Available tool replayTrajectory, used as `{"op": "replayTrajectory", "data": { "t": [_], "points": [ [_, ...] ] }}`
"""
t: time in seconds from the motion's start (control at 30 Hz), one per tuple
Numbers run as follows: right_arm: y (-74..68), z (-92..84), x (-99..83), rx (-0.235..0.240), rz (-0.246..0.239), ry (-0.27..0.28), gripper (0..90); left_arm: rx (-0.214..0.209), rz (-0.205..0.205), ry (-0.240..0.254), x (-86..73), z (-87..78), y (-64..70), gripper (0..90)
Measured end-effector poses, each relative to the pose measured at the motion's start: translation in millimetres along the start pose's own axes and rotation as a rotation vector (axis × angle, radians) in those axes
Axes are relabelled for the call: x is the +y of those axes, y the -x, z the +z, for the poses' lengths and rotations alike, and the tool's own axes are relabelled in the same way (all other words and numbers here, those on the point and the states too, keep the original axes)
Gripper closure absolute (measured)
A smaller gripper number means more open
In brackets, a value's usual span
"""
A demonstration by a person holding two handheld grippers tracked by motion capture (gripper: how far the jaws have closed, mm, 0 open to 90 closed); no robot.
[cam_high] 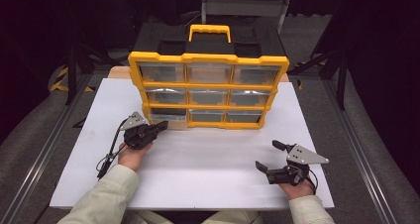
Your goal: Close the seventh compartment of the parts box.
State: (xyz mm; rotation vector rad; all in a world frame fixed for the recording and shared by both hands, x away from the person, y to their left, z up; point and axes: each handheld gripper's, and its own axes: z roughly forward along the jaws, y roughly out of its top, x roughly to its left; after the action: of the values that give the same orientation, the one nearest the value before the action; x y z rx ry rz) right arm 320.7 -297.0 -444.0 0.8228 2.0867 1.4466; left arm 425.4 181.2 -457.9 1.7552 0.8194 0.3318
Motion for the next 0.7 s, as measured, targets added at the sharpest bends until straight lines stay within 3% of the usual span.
{"op": "replayTrajectory", "data": {
  "t": [0.23,0.7],
  "points": [
    [0.4,-0.4,-0.1,0.000,0.003,-0.001,4.6,0.032,-0.028,-0.011,0.7,4.3,-0.5,89.4],
    [0.8,-0.6,-0.5,-0.001,0.006,0.000,4.6,0.086,-0.039,-0.027,2.5,11.4,-0.9,89.4]
  ]
}}
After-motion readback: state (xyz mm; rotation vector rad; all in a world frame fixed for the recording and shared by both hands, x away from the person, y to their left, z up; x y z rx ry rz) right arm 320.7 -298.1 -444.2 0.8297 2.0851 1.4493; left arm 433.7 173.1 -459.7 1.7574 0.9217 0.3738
